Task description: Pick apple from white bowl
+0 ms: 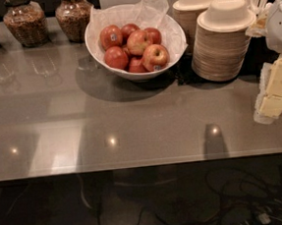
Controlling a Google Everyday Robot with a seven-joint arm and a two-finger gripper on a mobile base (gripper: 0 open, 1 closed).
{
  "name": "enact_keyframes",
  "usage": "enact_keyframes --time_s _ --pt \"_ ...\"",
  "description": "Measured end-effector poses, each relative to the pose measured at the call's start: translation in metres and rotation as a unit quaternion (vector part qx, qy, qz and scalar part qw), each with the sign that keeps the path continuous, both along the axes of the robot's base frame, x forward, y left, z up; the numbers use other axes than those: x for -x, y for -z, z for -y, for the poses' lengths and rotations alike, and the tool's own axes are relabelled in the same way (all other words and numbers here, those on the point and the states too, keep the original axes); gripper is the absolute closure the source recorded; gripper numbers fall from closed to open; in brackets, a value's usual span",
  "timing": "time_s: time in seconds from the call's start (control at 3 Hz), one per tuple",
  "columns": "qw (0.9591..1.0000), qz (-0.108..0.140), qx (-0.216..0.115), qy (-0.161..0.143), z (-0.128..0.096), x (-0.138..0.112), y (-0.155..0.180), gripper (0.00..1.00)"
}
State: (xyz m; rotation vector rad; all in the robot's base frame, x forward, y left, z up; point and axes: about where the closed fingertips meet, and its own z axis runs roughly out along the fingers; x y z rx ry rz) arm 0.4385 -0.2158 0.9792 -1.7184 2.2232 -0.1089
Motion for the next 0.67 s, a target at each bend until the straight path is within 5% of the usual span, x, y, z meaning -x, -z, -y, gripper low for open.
enact_keyframes --time_s 0.67 --pt "0.9996 0.022 -0.02 0.002 -0.009 -0.014 0.0 0.0"
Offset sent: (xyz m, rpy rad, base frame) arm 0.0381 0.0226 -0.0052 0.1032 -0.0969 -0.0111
